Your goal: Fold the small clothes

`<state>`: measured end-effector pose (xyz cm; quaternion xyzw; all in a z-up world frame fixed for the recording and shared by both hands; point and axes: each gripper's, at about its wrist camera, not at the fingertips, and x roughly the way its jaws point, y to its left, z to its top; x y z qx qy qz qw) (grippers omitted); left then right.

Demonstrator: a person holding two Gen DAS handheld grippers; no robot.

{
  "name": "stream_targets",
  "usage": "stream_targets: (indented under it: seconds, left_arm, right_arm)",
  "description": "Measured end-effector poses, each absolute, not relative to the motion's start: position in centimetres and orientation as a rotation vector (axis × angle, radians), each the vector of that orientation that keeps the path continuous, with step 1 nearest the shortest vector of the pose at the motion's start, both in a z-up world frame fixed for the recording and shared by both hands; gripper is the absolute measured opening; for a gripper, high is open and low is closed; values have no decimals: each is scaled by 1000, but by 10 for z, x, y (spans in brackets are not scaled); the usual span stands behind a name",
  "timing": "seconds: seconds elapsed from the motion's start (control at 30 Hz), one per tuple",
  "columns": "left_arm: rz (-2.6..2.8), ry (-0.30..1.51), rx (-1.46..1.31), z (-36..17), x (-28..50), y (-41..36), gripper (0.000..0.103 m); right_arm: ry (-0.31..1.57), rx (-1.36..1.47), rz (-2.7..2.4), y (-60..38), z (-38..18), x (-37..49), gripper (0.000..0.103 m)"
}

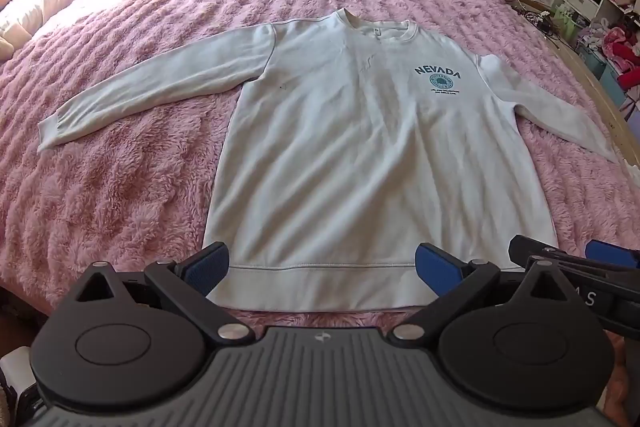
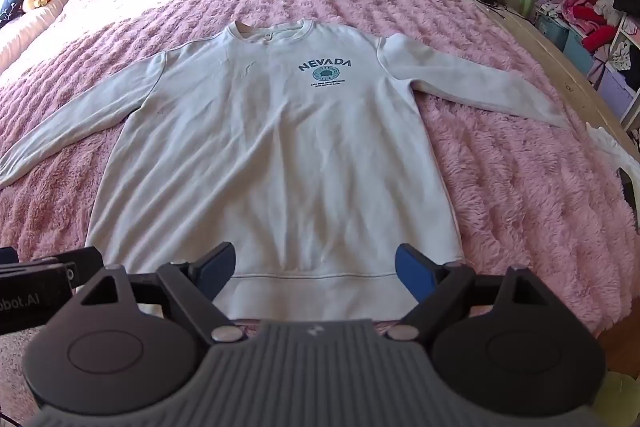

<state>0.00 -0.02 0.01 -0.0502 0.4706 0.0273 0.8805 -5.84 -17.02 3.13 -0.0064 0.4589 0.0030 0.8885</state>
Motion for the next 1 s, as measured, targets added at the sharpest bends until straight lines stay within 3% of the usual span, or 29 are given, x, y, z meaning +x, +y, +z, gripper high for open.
stream_targets:
  seconds: [1.0]
  left_arm:
    - [46, 1000, -114, -12, -2, -2, 103]
  right_arm:
    - [957, -2, 15, -169, 33, -55, 83]
